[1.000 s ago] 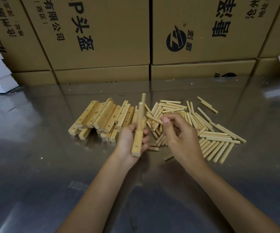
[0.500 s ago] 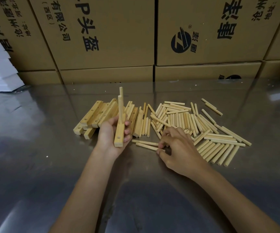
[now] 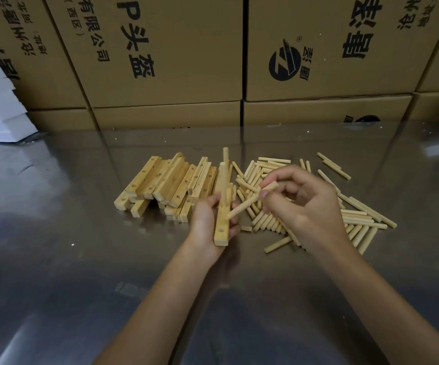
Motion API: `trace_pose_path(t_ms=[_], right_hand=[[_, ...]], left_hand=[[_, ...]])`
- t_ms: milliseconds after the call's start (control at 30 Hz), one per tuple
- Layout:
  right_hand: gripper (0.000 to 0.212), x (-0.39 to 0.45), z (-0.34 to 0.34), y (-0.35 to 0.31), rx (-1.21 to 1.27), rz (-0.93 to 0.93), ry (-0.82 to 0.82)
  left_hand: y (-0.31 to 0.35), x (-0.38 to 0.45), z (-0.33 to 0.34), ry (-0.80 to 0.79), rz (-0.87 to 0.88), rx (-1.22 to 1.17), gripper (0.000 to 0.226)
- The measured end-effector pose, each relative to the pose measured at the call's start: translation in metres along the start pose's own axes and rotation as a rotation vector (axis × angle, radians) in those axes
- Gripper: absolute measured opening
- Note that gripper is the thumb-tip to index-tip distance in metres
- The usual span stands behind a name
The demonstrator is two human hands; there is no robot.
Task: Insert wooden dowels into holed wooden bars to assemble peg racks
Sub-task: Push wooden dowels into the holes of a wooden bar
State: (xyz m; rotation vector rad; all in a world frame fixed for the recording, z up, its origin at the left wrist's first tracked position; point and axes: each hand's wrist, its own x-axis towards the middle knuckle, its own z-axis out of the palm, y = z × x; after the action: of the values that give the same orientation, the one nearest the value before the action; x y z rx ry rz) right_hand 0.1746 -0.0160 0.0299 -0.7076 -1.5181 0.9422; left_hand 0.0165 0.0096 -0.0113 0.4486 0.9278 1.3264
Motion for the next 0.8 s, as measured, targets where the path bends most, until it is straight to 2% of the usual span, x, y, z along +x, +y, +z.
trace_pose_path(t_ms=[67, 300, 367, 500, 667, 800], right_hand=[[0.017, -0.002, 0.004, -0.003, 0.012, 0.016, -0.078], [0.018, -0.007, 0.014, -0.002, -0.034, 0.01, -0.134], [0.015, -0.009, 0.015, 0.001, -0.053, 0.018, -0.168], [0.007, -0.012, 0.019, 0.016, -0.259, 0.04, -0.305], [0.006, -0.011, 0.015, 0.023, -0.335, 0.035, -0.309], [0.006, -0.011, 0.014, 0.024, -0.374, 0.01, -0.344]], left_hand=[[-0.004, 0.0, 0.003, 0.001, 0.011, 0.03, 0.029], [-0.014, -0.001, 0.01, 0.034, 0.044, 0.102, 0.037], [-0.017, -0.002, 0.009, -0.037, 0.064, 0.1, 0.044], [-0.025, -0.005, 0.005, -0.191, 0.103, 0.1, 0.07], [-0.019, -0.004, 0.006, -0.081, 0.121, 0.122, 0.052], [-0.021, -0.004, 0.005, -0.085, 0.099, 0.129, 0.063]])
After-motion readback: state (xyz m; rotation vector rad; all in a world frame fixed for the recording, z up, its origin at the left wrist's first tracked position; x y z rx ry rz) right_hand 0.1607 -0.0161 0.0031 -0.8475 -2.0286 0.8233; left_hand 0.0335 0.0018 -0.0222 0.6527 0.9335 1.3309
